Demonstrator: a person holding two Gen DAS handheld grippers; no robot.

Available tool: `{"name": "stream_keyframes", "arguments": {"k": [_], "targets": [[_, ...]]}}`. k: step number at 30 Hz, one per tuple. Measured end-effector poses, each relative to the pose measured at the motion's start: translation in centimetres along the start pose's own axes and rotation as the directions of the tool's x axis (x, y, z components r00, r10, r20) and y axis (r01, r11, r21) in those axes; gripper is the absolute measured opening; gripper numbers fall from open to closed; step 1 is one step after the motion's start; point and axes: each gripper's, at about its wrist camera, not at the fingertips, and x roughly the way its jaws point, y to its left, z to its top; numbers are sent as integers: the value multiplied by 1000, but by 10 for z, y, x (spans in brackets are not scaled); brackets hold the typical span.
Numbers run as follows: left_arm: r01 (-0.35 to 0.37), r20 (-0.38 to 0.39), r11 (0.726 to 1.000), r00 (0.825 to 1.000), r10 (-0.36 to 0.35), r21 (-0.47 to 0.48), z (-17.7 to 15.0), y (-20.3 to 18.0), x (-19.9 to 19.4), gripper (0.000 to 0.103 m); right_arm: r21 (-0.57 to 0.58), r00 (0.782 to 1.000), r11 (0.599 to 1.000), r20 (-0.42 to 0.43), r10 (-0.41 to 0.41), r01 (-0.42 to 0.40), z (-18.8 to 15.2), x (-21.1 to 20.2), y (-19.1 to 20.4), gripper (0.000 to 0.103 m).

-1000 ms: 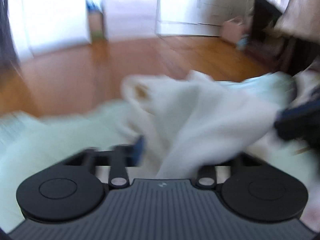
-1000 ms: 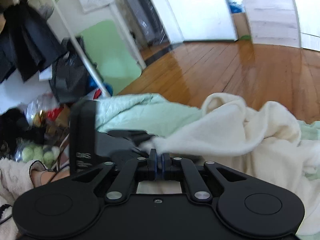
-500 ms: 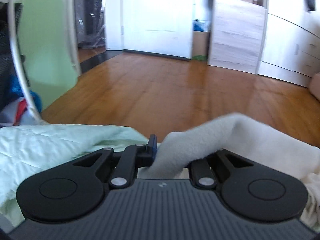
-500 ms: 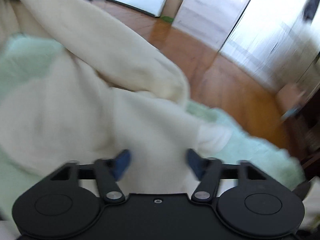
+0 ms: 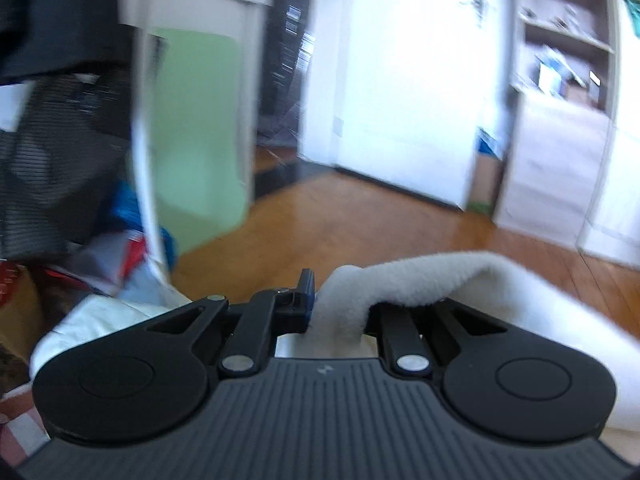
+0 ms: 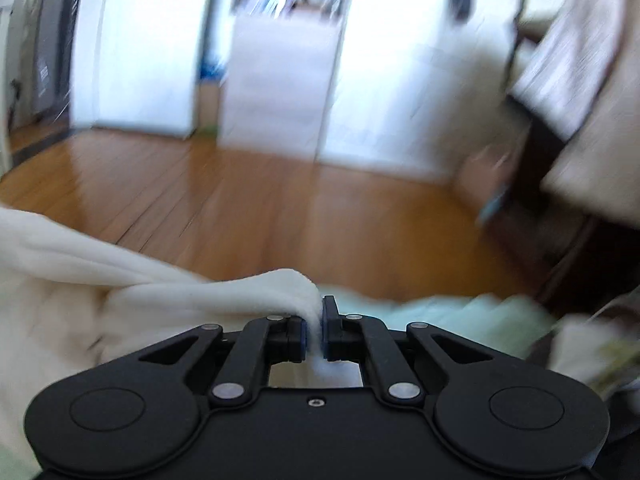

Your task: Fold clothes

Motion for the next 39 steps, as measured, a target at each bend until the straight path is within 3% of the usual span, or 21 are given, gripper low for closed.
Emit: {"name": "stream_keyframes", "arguments": {"k": [2, 5, 9, 11, 12, 13, 14, 15, 16, 17, 19, 22, 23, 25, 27, 29, 31, 33, 36, 39], "targets": [[-34, 5, 998, 999, 34, -61, 10, 25, 0, 13, 58, 998, 997, 52, -47, 44, 20, -19, -19, 6], [-97, 15, 989, 995, 100, -114, 21, 55, 3, 13, 102, 996, 994, 75, -42, 34, 41, -28, -42, 6], [-214, -13, 975, 977, 214, -52, 8, 72, 22, 12, -11, 994, 996, -62, -92, 92, 38, 6, -30, 7], [-232, -123, 973, 965, 230, -3, -11, 79, 45, 13, -37, 980, 993, -163, -119, 114, 15, 29, -25, 8], [-222, -210, 974, 951, 227, 48, -26, 77, 54, 14, -58, 967, 989, -209, -142, 133, -2, 43, -24, 8], [-205, -299, 974, 927, 226, 99, -42, 74, 62, 16, -83, 951, 984, -258, -172, 156, -19, 58, -22, 13], [-183, -384, 972, 895, 227, 148, -58, 71, 71, 23, -102, 918, 971, -318, -237, 216, -36, 72, -22, 25], [-125, -434, 976, 880, 191, 177, -76, 64, 69, 27, -123, 868, 948, -381, -318, 293, -53, 86, -22, 34], [-62, -481, 978, 863, 153, 201, -94, 57, 65, 41, -149, 807, 918, -439, -394, 367, -70, 99, -22, 41], [-5, -503, 979, 857, 109, 204, -109, 50, 57, 52, -125, 792, 916, -466, -394, 382, -82, 99, -22, 41], [70, -501, 983, 865, 25, 171, -129, 42, 34, 53, -9, 830, 943, -473, -297, 333, -97, 82, -21, 43], [216, -448, 975, 877, -170, 52, -144, 33, -2, 59, 165, 910, 975, -409, -67, 146, -106, 42, -15, 45], [256, -440, 966, 871, -220, 23, -150, 28, -11, 59, 200, 925, 977, -379, 14, 67, -106, 31, -11, 45], [333, -423, 943, 850, -313, -28, -162, 17, -27, 59, 194, 934, 979, -336, 123, -59, -106, 5, 14, 49], [412, -451, 910, 805, -384, -40, -174, -2, -34, 59, 100, 931, 990, -344, 126, -97, -112, -12, 47, 57], [444, -507, 895, 764, -400, -37, -185, -20, -38, 59, 59, 903, 973, -365, 228, -222, -115, -13, 74, 57], [453, -548, 891, 743, -384, -9, -195, -39, -46, 59, 128, 840, 918, -372, 396, -376, -119, -11, 94, 57], [447, -578, 894, 736, -353, 24, -202, -55, -52, 59, 178, 784, 866, -369, 499, -467, -120, -12, 111, 57], [470, -591, 882, 716, -373, 13, -207, -67, -66, 59, 179, 716, 801, -368, 594, -572, -120, -17, 138, 59], [473, -606, 881, 691, -394, -33, -210, -68, -70, 59, 155, 679, 770, -387, 624, -619, -126, -16, 154, 65]]}}
